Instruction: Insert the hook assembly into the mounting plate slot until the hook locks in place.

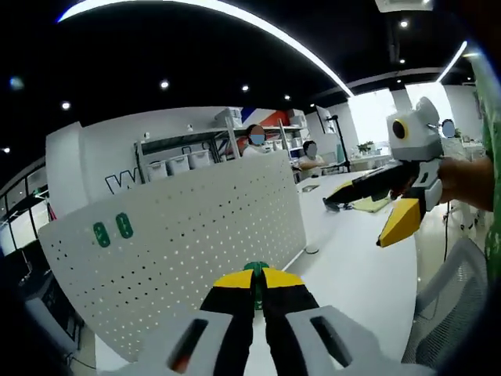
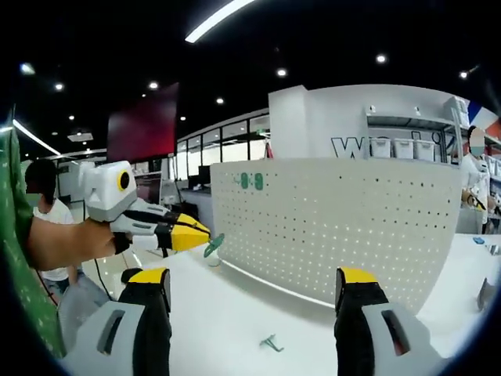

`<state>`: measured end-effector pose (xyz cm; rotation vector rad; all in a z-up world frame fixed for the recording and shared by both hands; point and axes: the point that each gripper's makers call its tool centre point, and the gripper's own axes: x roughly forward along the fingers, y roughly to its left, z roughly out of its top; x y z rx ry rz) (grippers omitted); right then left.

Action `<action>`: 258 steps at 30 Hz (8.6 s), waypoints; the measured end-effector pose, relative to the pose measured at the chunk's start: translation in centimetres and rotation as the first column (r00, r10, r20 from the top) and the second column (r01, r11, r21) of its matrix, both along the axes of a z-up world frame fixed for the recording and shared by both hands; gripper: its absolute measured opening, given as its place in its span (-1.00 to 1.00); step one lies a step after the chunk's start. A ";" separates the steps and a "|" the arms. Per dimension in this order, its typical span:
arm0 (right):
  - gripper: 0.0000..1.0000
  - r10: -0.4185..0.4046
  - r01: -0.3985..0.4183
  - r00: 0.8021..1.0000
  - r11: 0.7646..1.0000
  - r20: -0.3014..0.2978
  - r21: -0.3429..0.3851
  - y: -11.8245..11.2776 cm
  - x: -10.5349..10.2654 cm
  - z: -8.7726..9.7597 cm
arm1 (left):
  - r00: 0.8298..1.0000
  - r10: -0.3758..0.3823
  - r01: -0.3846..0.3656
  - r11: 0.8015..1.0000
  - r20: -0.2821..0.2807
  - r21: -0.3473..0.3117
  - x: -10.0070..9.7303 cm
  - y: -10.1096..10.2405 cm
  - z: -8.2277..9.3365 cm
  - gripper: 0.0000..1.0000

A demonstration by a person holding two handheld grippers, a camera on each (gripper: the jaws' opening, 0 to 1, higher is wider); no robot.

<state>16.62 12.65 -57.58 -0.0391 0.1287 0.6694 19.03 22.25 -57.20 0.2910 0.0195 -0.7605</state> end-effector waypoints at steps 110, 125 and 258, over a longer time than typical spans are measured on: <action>-0.40 0.123 -0.125 0.992 0.980 0.025 0.154 2.9 -2.7 3.6 | 0.999 0.013 -0.012 0.999 0.046 -0.029 -2.9 -2.5 3.0 -0.93; 0.24 0.086 -0.092 0.995 0.985 0.045 0.146 2.3 -2.5 4.0 | 0.997 0.076 -0.076 0.994 -0.006 -0.081 -0.5 1.2 4.4 -0.93; 0.86 0.049 -0.055 0.995 0.996 0.087 0.071 -2.1 2.1 5.4 | 0.812 0.577 -0.581 0.782 -0.092 -0.224 22.2 3.7 6.0 -0.93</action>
